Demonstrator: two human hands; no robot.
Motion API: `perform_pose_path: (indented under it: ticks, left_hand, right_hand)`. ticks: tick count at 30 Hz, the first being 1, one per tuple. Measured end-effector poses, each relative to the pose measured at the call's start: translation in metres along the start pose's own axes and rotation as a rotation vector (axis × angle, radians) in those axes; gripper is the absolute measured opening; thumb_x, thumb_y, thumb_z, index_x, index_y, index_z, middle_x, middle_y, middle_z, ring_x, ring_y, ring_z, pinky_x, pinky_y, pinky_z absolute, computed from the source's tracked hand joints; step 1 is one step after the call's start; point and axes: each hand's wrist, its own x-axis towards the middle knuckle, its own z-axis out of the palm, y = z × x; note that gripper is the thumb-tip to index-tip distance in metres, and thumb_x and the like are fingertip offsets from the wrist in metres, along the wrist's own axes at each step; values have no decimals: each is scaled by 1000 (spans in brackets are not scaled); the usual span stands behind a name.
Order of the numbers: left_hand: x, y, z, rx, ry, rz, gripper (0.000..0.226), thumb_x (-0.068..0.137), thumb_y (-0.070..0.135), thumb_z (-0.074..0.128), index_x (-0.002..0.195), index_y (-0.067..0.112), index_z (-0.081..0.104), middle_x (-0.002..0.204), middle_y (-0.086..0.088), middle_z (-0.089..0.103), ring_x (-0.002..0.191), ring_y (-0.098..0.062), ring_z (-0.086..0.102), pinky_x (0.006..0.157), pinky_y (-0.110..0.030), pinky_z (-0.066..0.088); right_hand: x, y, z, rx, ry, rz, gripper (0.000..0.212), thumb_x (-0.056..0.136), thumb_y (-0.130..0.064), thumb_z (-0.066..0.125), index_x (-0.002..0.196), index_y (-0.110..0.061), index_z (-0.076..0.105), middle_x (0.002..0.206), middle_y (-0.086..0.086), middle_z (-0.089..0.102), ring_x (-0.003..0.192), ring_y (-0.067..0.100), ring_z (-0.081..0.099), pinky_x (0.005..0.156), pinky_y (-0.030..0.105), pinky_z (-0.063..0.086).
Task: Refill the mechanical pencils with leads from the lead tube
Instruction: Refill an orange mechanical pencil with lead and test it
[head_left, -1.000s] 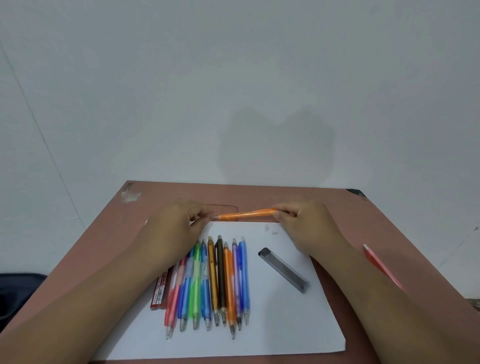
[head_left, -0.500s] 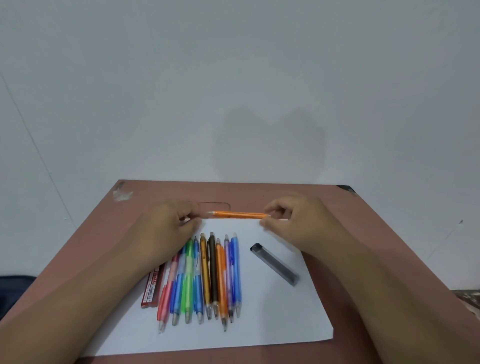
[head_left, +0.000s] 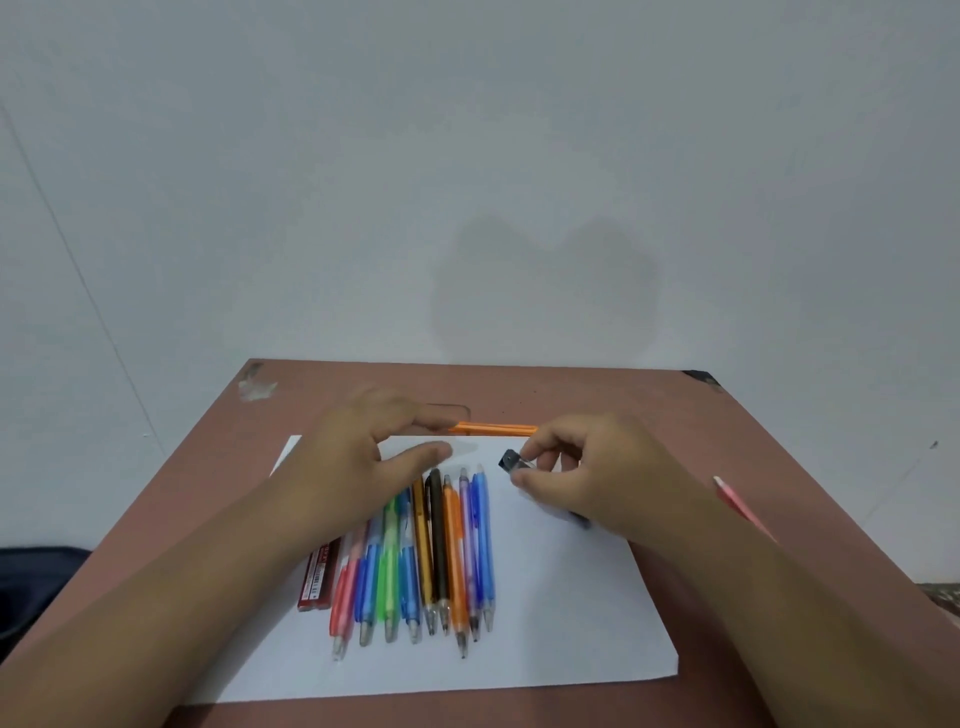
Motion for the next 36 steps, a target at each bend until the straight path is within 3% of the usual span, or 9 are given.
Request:
perform_pose_path:
  ticks: [5, 9, 13, 18, 23, 26, 30, 34, 36]
  left_hand:
    - [-2, 11, 6, -17, -46, 128, 42, 85, 64, 60, 125, 51, 62, 121, 34, 61, 120, 4, 52, 93, -23, 45]
    - [-2, 18, 5, -78, -44, 124, 34, 86, 54, 63, 120, 58, 58, 113, 31, 66, 110, -1, 58, 84, -20, 47]
    - [-3, 21, 3, -137, -4, 35, 30, 89, 28, 72, 108, 52, 69, 105, 33, 68, 103, 3, 59, 83, -19, 46]
    - [-4, 20, -2, -299, -11, -120, 25, 90, 24, 70, 108, 40, 75, 98, 29, 72, 96, 7, 63, 81, -18, 45]
    - [-4, 25, -3, -370, 35, -186, 22, 94, 20, 65, 101, 38, 77, 94, 25, 74, 96, 5, 66, 84, -20, 48]
    - [-5, 29, -4, -534, -16, -271, 20, 96, 21, 62, 102, 33, 78, 96, 10, 77, 90, -9, 69, 80, -31, 52]
    - [-4, 36, -5, -994, -176, -486, 30, 93, 27, 62, 111, 6, 73, 107, -18, 74, 86, -25, 70, 76, -33, 60]
    - [-4, 42, -4, -1267, -211, -636, 32, 88, 26, 64, 107, 0, 67, 107, -28, 71, 79, -27, 74, 74, -32, 62]
    - [-4, 42, -4, -1329, -209, -671, 29, 88, 23, 64, 108, 1, 65, 108, -30, 71, 81, -29, 75, 73, -32, 63]
  right_hand:
    - [-2, -3, 11, 146, 57, -244, 15, 81, -30, 83, 94, -25, 78, 81, -11, 67, 73, 6, 62, 59, 19, 50]
    - [-3, -5, 18, 160, 120, -377, 24, 78, -33, 79, 98, -19, 78, 83, -9, 68, 78, 13, 66, 62, 19, 53]
    - [-3, -4, 18, 148, 69, -295, 24, 82, -31, 81, 105, -28, 75, 88, -12, 69, 77, 11, 68, 61, 20, 55]
    - [-3, -7, 15, 42, -50, -243, 27, 89, -35, 74, 116, -37, 71, 91, -13, 73, 86, 11, 67, 72, 34, 58]
    - [-4, -7, 15, 37, 23, -273, 26, 88, -31, 75, 113, -40, 72, 90, -17, 73, 87, 9, 66, 71, 27, 55]
    - [-1, -4, 17, -5, 145, -340, 30, 87, -25, 77, 116, -35, 73, 94, -20, 73, 88, 4, 65, 74, 18, 53]
    - [3, 4, 18, -118, 359, -466, 39, 84, -9, 80, 120, -22, 73, 109, -11, 74, 101, 2, 62, 92, 7, 47]
    - [9, 9, 17, -259, 465, -626, 46, 81, 2, 79, 121, -18, 72, 108, -6, 74, 100, 11, 64, 92, 36, 54]
    - [6, 5, 18, -259, 458, -618, 58, 83, 2, 76, 134, -24, 64, 106, -9, 72, 96, 12, 61, 88, 35, 53]
